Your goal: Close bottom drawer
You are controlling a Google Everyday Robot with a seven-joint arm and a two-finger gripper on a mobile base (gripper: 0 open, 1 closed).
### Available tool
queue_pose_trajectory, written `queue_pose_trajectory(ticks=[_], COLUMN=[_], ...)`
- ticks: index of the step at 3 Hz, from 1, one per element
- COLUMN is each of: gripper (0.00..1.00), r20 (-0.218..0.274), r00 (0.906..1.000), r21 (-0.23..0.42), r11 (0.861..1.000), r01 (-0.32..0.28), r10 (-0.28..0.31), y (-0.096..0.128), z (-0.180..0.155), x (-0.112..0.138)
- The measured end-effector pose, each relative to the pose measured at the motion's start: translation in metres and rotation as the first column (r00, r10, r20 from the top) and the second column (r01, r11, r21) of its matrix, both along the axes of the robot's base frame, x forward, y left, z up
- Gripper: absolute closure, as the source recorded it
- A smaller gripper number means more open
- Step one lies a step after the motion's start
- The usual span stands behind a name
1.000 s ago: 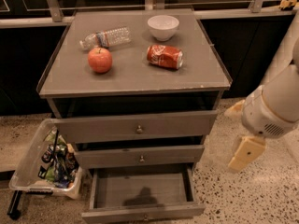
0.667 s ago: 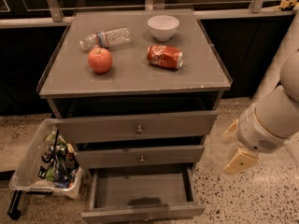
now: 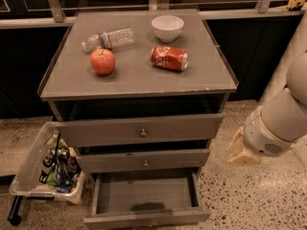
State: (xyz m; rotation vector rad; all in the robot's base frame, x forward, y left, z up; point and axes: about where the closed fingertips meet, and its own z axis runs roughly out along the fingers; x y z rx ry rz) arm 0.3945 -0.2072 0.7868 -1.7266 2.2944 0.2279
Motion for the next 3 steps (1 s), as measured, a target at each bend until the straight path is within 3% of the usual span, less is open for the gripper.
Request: queue_pose_trajectory(ticks=[1, 2, 3], gripper=[1.00, 1.00, 1.00], r20=[-0.017, -0.034, -0.007], r00=[0.9998, 0.9994, 1.0000], r21=[0.021, 0.050, 0.075], r11=[1.000, 0.999, 0.997], r01=[0.013, -0.007, 0.005], r10=[-0.012, 0.008, -0.005], y=[0.006, 0.018, 0.017], z=[-0.018, -0.057, -0.099], x=[0.004, 0.017, 0.032])
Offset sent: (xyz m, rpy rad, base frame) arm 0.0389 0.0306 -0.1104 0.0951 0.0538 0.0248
